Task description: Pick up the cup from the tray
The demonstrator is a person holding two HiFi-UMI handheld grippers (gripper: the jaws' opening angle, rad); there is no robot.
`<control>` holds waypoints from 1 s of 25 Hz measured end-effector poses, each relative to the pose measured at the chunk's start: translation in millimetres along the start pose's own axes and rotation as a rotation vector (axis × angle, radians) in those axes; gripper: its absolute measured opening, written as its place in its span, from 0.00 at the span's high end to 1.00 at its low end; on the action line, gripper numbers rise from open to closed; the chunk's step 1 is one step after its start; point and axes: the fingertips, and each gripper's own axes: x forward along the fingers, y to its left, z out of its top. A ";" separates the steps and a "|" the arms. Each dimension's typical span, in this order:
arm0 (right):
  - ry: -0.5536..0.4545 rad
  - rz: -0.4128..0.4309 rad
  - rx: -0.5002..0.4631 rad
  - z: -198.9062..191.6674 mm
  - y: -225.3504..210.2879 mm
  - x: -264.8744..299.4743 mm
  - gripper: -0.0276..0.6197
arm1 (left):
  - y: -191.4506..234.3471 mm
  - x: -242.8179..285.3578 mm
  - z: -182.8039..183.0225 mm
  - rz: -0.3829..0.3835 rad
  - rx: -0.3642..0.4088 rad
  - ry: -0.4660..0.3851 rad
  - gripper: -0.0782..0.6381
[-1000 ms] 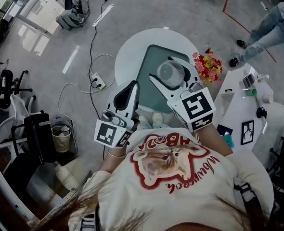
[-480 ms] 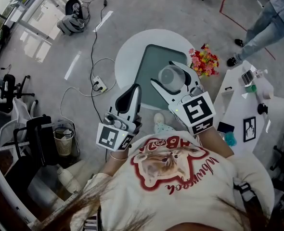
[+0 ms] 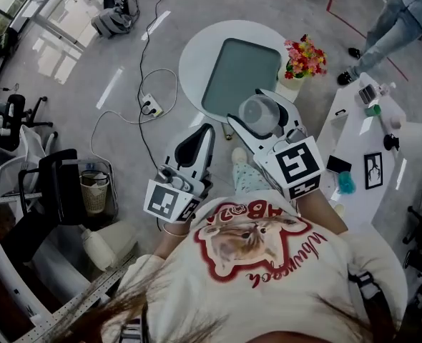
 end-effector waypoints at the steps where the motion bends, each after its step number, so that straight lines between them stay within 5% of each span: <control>1: -0.002 0.003 0.004 -0.5 14.9 -7.6 0.48 | -7.8 -13.3 0.6 -0.006 0.000 0.004 0.87; 12: -0.010 0.005 0.013 -13.5 117.1 -78.9 0.48 | -73.9 -116.6 8.4 -0.025 -0.012 0.011 0.87; 25: -0.037 -0.008 0.010 -17.9 138.8 -137.5 0.48 | -130.3 -142.5 21.7 -0.033 -0.019 -0.019 0.87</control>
